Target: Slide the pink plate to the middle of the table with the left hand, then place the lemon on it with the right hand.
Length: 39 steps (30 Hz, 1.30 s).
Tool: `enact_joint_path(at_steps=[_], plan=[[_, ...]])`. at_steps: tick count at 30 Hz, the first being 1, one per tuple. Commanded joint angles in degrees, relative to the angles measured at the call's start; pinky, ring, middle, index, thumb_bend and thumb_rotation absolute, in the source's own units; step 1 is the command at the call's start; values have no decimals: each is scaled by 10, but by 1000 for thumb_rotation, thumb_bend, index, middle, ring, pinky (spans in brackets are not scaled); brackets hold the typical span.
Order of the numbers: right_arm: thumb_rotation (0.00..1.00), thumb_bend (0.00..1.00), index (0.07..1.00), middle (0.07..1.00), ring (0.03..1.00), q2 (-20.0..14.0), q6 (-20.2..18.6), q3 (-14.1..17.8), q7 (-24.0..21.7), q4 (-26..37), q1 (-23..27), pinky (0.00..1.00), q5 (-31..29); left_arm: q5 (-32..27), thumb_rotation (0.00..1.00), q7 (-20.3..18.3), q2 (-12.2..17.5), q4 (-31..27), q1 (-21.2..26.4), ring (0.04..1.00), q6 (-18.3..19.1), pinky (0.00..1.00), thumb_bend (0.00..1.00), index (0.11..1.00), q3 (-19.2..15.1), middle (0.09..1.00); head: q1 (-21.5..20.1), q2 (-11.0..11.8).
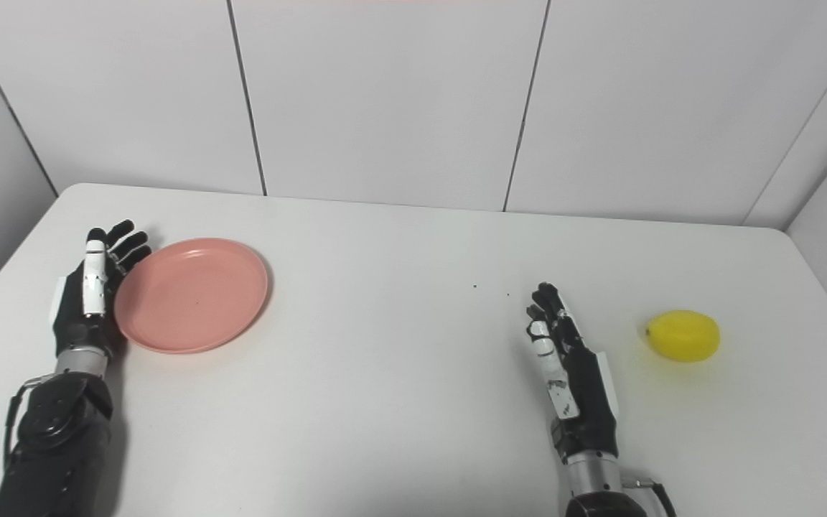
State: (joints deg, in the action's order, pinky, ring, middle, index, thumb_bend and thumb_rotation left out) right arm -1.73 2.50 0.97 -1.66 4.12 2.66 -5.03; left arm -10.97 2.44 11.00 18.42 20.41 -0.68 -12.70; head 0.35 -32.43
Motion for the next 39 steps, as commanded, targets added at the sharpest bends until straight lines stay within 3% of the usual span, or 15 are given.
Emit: enact_joint_path(at_steps=[1, 13, 17, 30, 35, 39], plan=[[781, 504, 906, 921, 916, 3, 20, 4, -3, 18, 13, 914, -9, -1, 1000, -16, -4, -22, 10, 846, -2, 879, 532, 813, 11, 828, -1, -1], [789, 511, 915, 930, 926, 1, 20, 3, -7, 19, 12, 931, -15, 5, 1000, -11, -38, -40, 7, 824, -28, 821, 506, 805, 32, 817, -10, -6], [802, 509, 912, 926, 920, -1, 23, 2, -5, 19, 11, 921, -6, 2, 1000, -5, -59, -59, 0, 838, -14, 862, 529, 806, 32, 821, -15, -7], [800, 503, 926, 933, 924, 0, 11, 2, -3, 28, 8, 919, -5, 43, 1000, -10, -85, -87, -16, 870, 3, 911, 528, 837, 84, 857, -21, -9], [794, 496, 922, 932, 924, 0, 9, 3, -2, 30, 7, 924, -7, 34, 1000, -12, -104, -105, -23, 878, 22, 965, 538, 828, 89, 847, -23, -11], [785, 514, 918, 930, 923, 3, 2, 5, -1, 32, 7, 927, -12, 32, 1000, -14, -119, -122, -33, 879, 33, 925, 516, 838, 96, 854, -24, -12]])
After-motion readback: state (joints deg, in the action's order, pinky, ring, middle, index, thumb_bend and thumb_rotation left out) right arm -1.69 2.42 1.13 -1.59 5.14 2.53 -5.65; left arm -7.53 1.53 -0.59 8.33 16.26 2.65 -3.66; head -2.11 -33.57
